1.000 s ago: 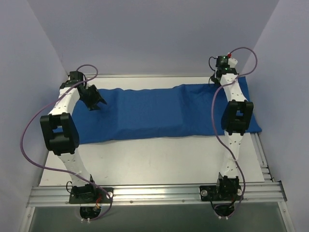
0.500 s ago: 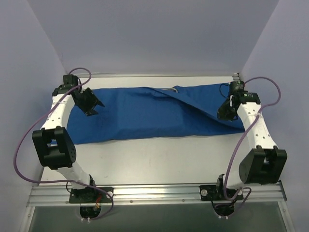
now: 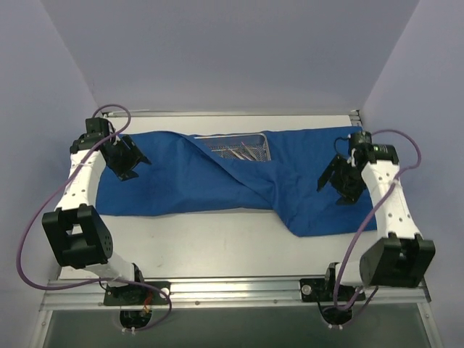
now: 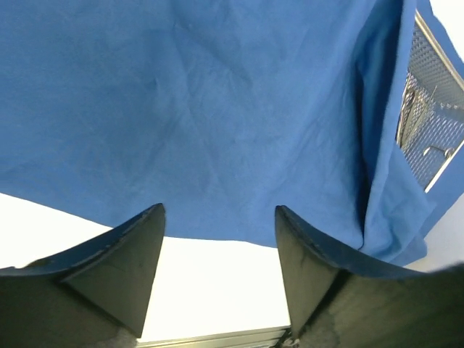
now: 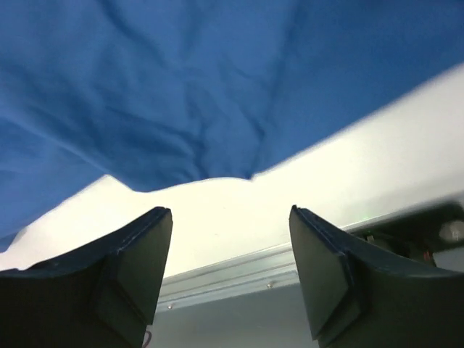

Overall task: Open and lay out the surgical kit
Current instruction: Open the surgical kit at the center of the board.

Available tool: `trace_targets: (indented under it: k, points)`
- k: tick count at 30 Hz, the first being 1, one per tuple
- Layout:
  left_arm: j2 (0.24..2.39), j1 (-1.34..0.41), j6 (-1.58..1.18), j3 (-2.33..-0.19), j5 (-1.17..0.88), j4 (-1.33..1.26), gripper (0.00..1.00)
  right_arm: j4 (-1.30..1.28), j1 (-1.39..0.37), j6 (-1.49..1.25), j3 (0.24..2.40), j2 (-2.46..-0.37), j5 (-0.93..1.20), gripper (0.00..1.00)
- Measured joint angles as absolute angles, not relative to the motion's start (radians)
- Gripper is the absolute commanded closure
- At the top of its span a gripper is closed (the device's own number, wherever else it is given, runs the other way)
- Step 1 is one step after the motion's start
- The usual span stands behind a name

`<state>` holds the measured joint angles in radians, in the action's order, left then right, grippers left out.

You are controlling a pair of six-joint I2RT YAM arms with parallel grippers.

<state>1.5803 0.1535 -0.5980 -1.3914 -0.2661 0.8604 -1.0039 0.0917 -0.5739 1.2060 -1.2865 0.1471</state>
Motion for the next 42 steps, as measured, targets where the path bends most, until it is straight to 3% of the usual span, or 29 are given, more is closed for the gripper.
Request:
trace_targets:
  k: [7,12,19,24,25,27,37,42]
  points:
    - [1.664,0.149,-0.550,-1.458,-0.322,0.857,0.24,-0.861,0.052,-0.474,1.510,-1.588,0.242,0.33]
    - [1.860,0.094,-0.533,-1.726,-0.299,0.865,0.24,-0.787,0.019,-0.488,1.526,-1.692,0.339,0.34]
    - [2.142,-0.029,-0.557,-2.120,-0.213,0.925,0.23,-0.690,-0.155,-0.500,1.772,-1.911,0.420,0.35]
    - [2.374,-0.088,-0.642,-2.483,-0.106,1.065,0.21,-0.669,-0.170,-0.499,1.771,-1.902,0.447,0.36]
    - [2.417,-0.096,-0.659,-2.544,-0.078,1.082,0.15,-0.659,-0.165,-0.496,1.758,-1.895,0.446,0.36]
    - [2.476,-0.110,-0.698,-2.622,-0.041,1.112,0.14,-0.643,-0.152,-0.494,1.717,-1.868,0.445,0.36]
    - [2.531,-0.123,-0.817,-2.627,0.049,1.182,0.14,-0.603,-0.045,-0.480,1.487,-1.714,0.456,0.37]
    - [2.576,-0.123,-0.851,-2.645,0.049,1.176,0.19,-0.593,0.003,-0.458,1.445,-1.683,0.461,0.37]
